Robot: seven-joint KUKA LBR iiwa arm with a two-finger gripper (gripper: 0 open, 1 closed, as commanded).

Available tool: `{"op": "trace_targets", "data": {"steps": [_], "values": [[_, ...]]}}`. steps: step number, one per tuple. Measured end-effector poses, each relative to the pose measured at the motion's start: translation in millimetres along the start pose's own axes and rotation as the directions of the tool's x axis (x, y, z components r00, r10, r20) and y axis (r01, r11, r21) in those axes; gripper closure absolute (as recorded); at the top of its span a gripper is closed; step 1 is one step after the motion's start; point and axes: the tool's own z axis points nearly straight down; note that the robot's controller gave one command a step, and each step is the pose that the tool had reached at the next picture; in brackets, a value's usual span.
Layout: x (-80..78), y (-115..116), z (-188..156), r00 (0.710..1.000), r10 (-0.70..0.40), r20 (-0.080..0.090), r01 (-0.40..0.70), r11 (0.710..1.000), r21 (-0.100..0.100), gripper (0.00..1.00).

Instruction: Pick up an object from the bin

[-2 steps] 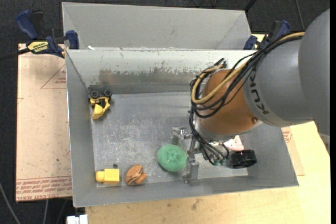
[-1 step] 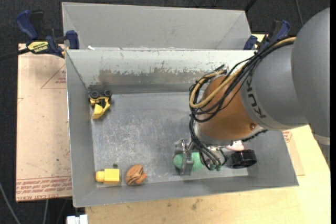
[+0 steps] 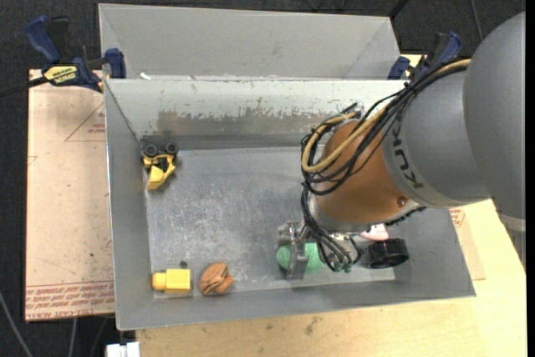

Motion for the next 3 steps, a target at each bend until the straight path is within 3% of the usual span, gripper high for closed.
{"op": "trace_targets", "data": {"steps": [1, 2, 3], "values": [[-3.5, -6, -47, 1.0, 0.027, -0.007, -0.027, 1.0, 0.0, 1.0], [-5.0, -14, -62, 0.999, 0.032, 0.011, -0.032, 0.999, 0.0, 1.0], [-7.6, -7, -93, 1.0, 0.03, -0.008, -0.03, 1.0, 0.001, 1.0]]}}
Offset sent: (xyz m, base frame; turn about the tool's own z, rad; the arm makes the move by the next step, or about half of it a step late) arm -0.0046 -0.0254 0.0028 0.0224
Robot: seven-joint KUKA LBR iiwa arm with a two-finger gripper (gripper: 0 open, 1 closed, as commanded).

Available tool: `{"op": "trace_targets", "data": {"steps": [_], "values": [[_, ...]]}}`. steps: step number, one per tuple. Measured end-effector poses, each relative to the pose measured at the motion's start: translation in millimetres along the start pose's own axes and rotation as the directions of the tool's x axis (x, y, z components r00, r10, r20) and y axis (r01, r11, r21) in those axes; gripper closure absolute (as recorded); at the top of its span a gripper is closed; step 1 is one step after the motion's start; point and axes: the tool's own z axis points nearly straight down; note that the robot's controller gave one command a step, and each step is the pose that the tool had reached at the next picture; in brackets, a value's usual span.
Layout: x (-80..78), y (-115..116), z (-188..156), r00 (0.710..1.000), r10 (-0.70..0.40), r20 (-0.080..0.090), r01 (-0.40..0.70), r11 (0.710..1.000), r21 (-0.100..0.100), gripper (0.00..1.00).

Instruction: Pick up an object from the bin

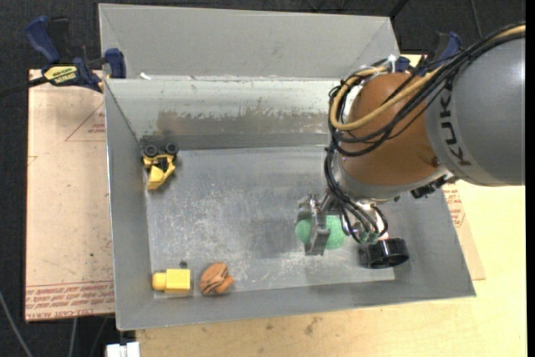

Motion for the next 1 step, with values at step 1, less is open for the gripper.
{"op": "trace_targets", "data": {"steps": [1], "values": [[-2.1, -0.4, -69.5, 1.0, -0.008, 0.006, 0.008, 1.0, 0.0, 1.0]]}}
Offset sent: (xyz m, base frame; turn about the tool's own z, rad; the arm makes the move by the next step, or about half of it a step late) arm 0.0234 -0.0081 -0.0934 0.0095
